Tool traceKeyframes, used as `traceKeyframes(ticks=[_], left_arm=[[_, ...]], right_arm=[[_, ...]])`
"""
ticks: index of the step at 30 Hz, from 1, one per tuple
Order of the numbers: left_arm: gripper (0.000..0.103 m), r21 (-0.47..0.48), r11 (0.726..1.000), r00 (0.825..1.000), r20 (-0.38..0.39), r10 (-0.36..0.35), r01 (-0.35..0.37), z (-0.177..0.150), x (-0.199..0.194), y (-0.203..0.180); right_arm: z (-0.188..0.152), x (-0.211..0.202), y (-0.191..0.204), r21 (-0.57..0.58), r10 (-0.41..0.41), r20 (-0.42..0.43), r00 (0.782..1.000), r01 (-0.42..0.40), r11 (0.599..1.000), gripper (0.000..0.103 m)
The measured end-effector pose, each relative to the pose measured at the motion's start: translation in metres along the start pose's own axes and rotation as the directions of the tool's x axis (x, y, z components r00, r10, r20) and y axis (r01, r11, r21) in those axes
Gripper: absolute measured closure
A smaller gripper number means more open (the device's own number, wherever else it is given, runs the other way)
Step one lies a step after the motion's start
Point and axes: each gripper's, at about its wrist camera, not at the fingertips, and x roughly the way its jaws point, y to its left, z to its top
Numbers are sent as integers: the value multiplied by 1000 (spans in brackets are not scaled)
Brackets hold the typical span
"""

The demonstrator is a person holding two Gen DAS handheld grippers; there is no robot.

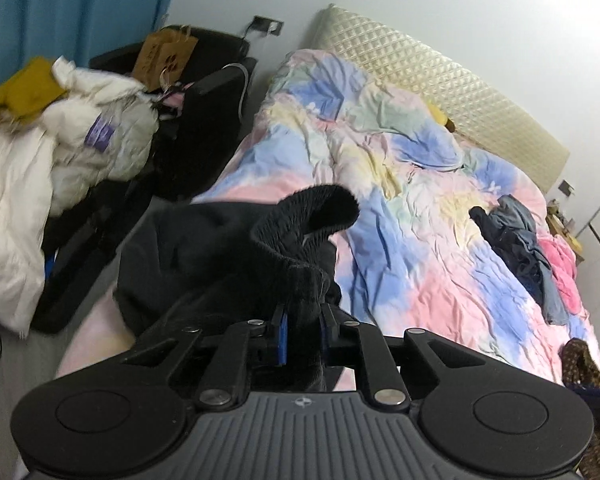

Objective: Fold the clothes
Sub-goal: 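Lift the waistband with the left tool while the right tool grasps the waistband beside it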

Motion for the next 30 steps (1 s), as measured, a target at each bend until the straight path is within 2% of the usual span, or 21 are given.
traceKeyframes(ticks=[3,7,10,15,19,21,23,25,28,30], left_arm=[[88,-42,999,1000,-15,6,-6,-27,-15,-2],[88,-113,994,999,-40,2,-7,-49,-19,12],[88,-142,990,999,-48,1,-8,-57,-18,25],[88,-204,979,998,-57,2,-13,-56,-9,46],[88,-242,970,998,-70,0,-17,-56,-1,59],[88,-254,967,997,-76,-4,-16,-55,3,63],[87,-269,963,997,-83,-9,-13,-55,7,64],[87,-286,958,996,-92,-15,-12,-55,11,66],[87,-311,950,994,-105,-29,-6,-59,17,69],[86,-330,944,993,-110,-41,2,-61,21,71]], right_arm=[[20,12,-6,-47,-15,33,999,16,999,0],[55,38,-6,-106,17,58,998,-11,994,0],[82,71,2,-175,43,57,997,-32,984,0],[115,142,15,-232,50,5,999,-47,971,3],[128,201,22,-289,-24,-42,999,10,957,18],[130,220,23,-297,-26,-47,999,10,955,27],[132,232,27,-312,-20,-33,999,9,950,44],[134,240,31,-313,-14,-19,1000,8,950,55],[140,248,28,-262,7,-23,1000,-13,965,81],[141,245,27,-236,17,-13,1000,-19,971,87]])
